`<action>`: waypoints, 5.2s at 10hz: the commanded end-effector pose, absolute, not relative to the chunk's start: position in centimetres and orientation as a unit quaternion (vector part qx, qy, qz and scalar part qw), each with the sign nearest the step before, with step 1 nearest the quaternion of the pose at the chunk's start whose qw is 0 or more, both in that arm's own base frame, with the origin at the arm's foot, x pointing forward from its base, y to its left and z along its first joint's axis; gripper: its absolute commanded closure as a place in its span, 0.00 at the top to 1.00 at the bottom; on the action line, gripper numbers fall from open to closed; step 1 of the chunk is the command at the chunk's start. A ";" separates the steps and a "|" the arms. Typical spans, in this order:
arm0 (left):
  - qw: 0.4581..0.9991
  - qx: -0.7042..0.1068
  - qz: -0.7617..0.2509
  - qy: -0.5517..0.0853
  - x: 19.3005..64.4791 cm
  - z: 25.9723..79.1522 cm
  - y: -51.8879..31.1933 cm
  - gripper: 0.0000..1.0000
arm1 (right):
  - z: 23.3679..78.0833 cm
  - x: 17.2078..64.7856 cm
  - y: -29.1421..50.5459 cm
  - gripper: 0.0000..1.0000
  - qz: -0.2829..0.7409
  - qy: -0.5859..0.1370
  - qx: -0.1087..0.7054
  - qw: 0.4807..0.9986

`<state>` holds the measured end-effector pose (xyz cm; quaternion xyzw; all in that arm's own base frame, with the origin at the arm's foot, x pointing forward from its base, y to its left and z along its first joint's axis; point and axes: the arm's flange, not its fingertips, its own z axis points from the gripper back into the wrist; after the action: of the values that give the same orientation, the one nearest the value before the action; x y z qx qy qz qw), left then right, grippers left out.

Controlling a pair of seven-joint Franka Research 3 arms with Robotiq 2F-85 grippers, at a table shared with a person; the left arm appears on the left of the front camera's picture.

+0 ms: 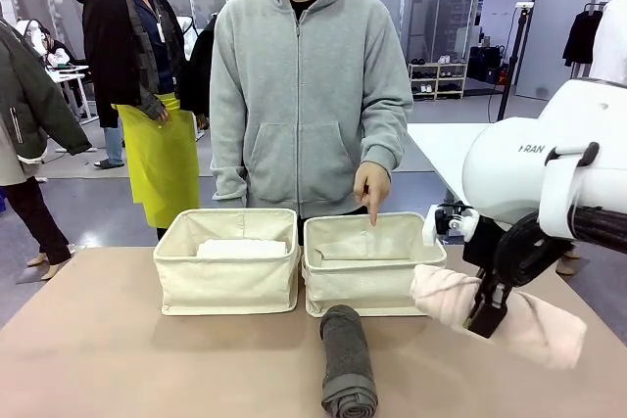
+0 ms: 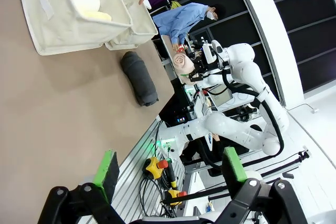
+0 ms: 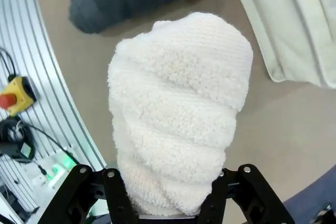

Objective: Divide the towels into two baskets.
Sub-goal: Pick up one hotel-folded towel from the bottom of the table and place it in the Fabric basket indicated by the person.

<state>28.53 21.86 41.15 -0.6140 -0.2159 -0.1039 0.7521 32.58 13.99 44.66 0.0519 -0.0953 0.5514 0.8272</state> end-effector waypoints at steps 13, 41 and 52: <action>0.748 -0.616 -0.108 -0.222 28.2 41.5 22.0 1.00 | 47.5 32.4 14.3 0.30 0.698 -0.056 -0.009 0.714; 0.748 -0.616 -0.108 -0.222 28.2 41.5 22.0 1.00 | 41.4 64.8 28.8 1.00 0.737 -0.054 0.005 0.673; 0.748 -0.616 -0.108 -0.222 28.2 41.5 22.0 1.00 | 41.1 65.5 29.0 0.87 0.745 -0.062 0.013 0.664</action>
<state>28.54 21.82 41.20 -0.6135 -0.2158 -0.1047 0.7523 65.57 29.01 41.09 0.0110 -0.0595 0.7451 0.6642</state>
